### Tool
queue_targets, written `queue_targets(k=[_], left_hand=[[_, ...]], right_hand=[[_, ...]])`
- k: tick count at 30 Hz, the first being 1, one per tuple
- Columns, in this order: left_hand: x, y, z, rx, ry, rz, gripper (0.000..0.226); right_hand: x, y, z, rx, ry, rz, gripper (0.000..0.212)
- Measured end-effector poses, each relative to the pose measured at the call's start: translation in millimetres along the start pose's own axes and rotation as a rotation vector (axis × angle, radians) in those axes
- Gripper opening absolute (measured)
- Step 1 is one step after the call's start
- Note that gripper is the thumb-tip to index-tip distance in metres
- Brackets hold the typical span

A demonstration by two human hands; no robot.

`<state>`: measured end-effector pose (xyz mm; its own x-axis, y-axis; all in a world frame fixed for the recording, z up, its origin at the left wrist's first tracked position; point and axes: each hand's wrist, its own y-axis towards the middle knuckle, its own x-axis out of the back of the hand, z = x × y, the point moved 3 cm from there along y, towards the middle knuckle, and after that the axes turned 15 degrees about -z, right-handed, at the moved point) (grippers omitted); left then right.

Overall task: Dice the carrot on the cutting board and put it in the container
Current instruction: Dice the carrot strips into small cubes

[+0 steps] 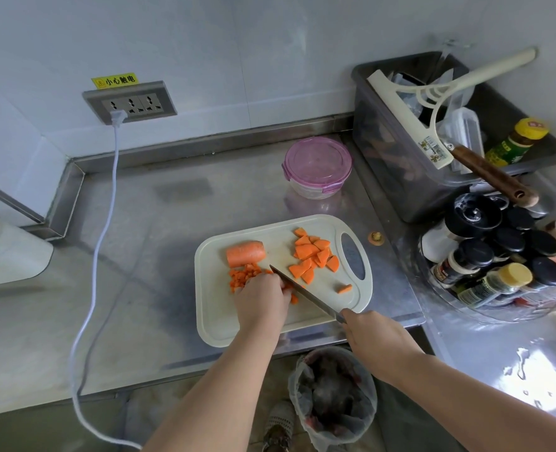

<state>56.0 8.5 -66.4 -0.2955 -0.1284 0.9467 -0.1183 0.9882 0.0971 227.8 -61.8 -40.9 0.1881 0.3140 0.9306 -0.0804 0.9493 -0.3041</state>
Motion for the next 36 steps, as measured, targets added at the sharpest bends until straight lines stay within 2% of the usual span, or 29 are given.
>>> queue_targets(k=[3,9,14,19,23,25,30,33,36], left_hand=[[2,0,0,0.002,-0.002,-0.005,0.024],[11,4,2,0.036,-0.044,0.011,0.015],[18,8,2,0.008,-0.049,0.005,0.027],[13,9,-23,-0.165,0.011,0.072,0.03],[7,13,-30,-0.165,0.049,0.085,0.021],[6,15,-27,-0.165,0.036,0.076,0.015],[11,27,-4,-0.11,0.06,0.077,0.014],[13,32,9,-0.157,0.07,0.103,0.015],[18,32,12,-0.261,0.102,0.113,0.019]], right_hand=[[1,1,1,-0.003,-0.017,-0.003,0.025],[18,7,1,0.011,0.077,-0.101,0.012],[40,10,-2,0.026,0.073,-0.181,0.013],[49,8,-14,-0.035,0.098,-0.197,0.023],[52,5,-16,-0.064,0.112,-0.198,0.016],[51,5,-16,-0.073,0.117,-0.193,0.018],[45,5,-13,-0.073,0.129,-0.176,0.023],[45,4,-9,-0.078,0.096,-0.16,0.017],[45,5,-7,-0.084,0.092,-0.148,0.025]])
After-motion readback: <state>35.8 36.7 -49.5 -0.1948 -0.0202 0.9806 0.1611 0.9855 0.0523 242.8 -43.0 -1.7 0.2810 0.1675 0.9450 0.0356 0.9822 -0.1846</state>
